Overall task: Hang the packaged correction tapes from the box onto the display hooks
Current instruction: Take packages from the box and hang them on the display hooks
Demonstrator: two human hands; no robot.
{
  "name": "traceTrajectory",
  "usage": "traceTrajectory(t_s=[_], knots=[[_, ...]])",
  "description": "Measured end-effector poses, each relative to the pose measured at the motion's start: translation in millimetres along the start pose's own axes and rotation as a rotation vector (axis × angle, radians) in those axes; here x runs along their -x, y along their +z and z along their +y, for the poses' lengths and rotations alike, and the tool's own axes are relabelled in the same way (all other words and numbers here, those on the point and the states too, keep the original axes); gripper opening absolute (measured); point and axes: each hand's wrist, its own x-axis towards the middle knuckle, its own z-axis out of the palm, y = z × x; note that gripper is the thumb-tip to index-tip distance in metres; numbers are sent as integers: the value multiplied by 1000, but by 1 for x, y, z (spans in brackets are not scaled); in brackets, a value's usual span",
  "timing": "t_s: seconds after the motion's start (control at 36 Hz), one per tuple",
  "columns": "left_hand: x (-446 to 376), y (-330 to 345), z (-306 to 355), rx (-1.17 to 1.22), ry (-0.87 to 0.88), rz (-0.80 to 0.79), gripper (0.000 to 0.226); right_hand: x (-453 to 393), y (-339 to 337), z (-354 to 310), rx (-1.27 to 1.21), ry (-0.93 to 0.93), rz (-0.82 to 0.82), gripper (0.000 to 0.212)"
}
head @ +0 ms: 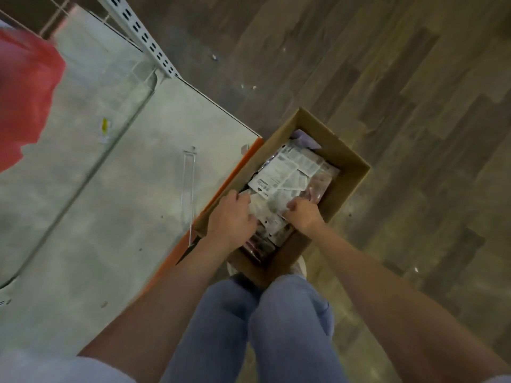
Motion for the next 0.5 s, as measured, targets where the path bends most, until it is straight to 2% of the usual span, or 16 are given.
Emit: traceTrajectory(t_s=[0.08, 0.28, 0.33, 0.42, 0.5], knots=[[-34, 24, -21, 31, 5, 71, 28, -53, 23, 5, -41, 35, -3, 29], [-81, 58, -49, 60, 58, 139, 22, -141, 66, 4, -393, 185, 91, 52], [-81, 61, -50, 43, 75, 170, 20, -150, 75, 1, -454, 233, 103, 49], [-75, 60, -45, 53, 105, 154, 19, -145, 78, -3, -438, 290, 104, 40], [-60, 53, -38, 82, 78, 120, 20, -122, 71, -5, -348, 268, 90, 35]])
